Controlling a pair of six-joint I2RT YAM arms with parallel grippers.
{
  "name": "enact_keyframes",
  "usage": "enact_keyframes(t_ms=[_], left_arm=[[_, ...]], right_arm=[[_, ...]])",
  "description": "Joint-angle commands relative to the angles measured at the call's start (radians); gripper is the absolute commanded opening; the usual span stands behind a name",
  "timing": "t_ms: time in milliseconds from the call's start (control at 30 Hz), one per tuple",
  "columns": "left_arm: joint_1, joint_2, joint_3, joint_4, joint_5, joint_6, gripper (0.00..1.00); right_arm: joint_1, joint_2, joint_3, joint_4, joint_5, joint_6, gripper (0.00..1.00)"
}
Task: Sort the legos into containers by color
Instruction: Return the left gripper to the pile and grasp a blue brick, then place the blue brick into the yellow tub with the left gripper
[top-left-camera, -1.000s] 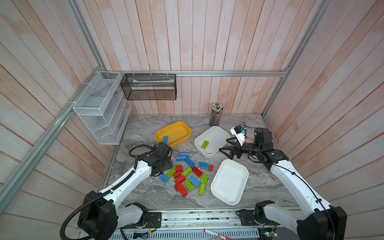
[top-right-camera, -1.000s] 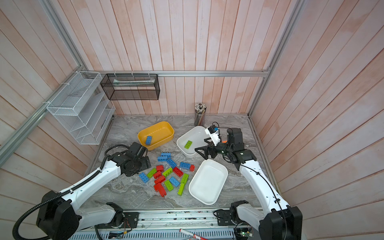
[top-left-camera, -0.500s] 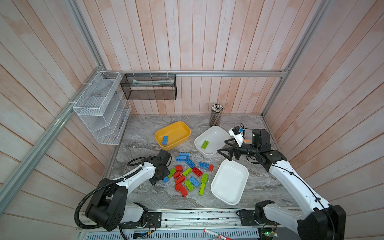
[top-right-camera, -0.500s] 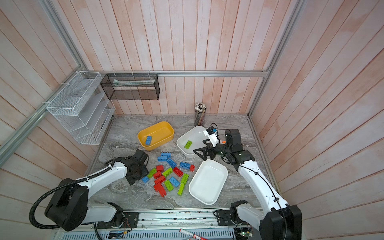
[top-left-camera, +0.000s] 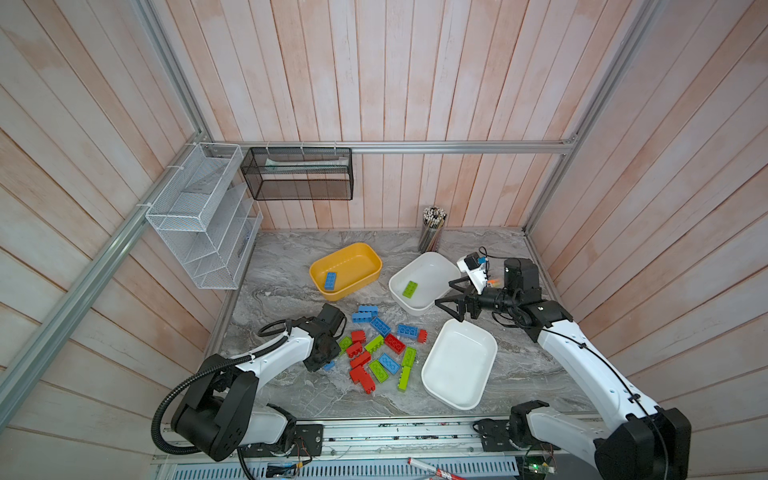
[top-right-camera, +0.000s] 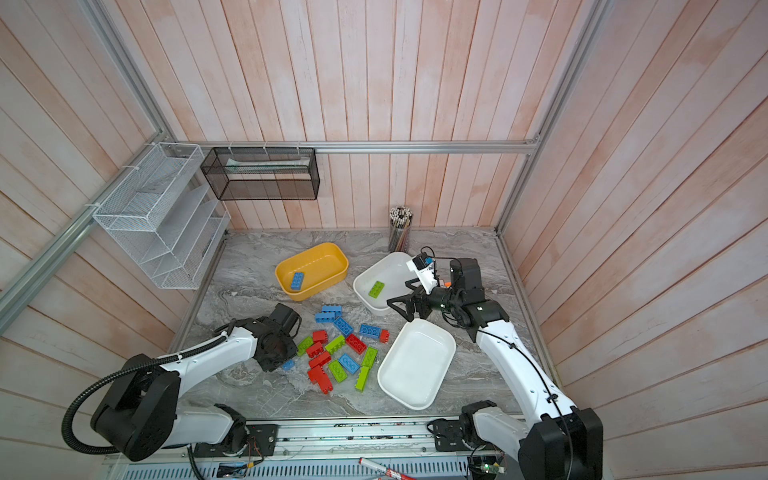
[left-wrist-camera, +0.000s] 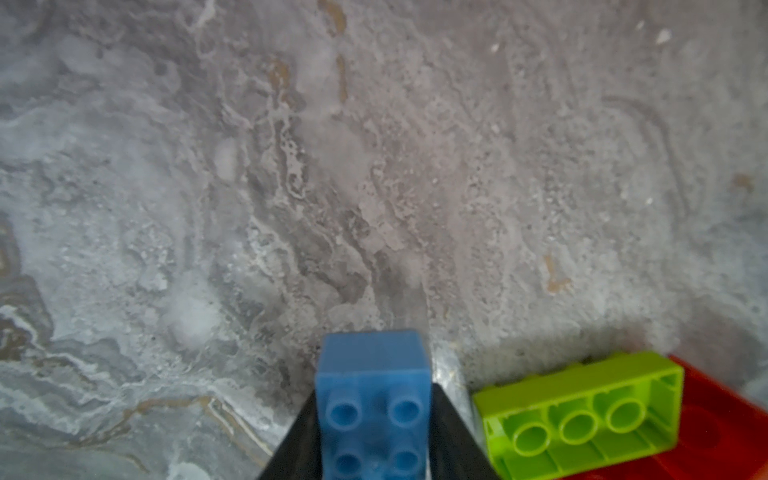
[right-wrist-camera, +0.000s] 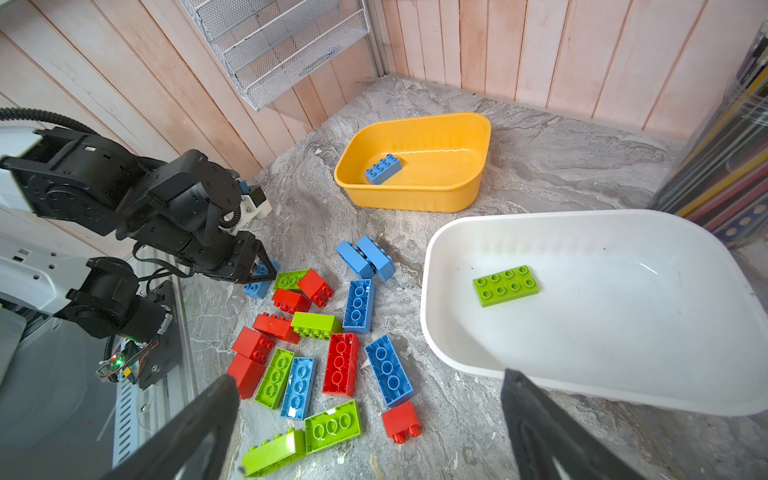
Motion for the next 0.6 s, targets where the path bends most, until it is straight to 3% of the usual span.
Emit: enact_keyframes(t_ms=[0,267,467,567], left_arm=[[-0.004,-0.014,0.009,-0.031,-0.026,0.003,0.28],[0.030,-0.030,0.324,-0.147,-0.101,0.252,0.27],[0.087,0.126,0.568,-0.017,-0.098,0.578,0.27],[0.121,0.244,0.656,0.080,-0.020,0.693,0.27]], right_arm=[[0.005,-0.004,-0.005,-0.013,0.004,0.000,0.98],[0.005,0.006,0.015,0.014,-0.024,0.016,0.98],[0.004,0.025,0.024,0.063,-0.037,0.044,0.98],[0.005,0.040,0.035,0.077,-0.041,0.050,0.98]])
